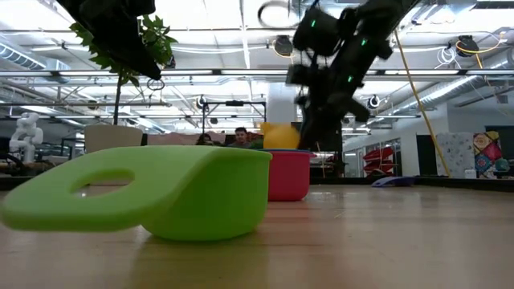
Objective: Nest measuring cups in basket
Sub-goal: Stack the yellow measuring cup on top of the blue measuring cup
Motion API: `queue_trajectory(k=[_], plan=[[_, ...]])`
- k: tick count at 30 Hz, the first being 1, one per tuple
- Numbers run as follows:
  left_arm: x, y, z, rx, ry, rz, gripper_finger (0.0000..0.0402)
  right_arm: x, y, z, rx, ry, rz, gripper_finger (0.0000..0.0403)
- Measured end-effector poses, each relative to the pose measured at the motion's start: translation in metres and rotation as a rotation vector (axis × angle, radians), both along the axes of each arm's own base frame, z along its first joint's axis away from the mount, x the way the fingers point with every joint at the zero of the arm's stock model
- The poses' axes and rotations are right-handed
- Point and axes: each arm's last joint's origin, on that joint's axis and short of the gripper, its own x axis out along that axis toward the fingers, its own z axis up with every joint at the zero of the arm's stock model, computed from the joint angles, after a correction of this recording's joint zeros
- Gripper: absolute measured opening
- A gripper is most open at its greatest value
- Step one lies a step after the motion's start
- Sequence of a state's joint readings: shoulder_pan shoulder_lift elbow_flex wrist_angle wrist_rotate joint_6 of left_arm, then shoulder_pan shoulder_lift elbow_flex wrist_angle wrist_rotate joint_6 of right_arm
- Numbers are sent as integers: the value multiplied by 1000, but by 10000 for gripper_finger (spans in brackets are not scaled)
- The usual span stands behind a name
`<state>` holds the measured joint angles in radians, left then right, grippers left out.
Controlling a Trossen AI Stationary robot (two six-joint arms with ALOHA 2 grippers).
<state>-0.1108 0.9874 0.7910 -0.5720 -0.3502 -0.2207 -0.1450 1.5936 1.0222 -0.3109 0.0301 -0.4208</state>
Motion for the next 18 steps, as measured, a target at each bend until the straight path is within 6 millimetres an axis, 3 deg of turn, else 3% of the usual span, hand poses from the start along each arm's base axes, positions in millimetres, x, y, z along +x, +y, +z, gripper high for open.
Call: queue_trajectory(k=[7, 11, 18], plan=[[0, 1, 0, 8, -1, 7, 145, -21, 33, 45, -2, -103, 117, 2], [1, 6, 1, 16, -15, 39, 145, -24, 57, 52, 46, -105, 185, 2], [7, 14, 8, 20, -92, 22, 145, -12, 89, 49, 0, -41, 250, 2]])
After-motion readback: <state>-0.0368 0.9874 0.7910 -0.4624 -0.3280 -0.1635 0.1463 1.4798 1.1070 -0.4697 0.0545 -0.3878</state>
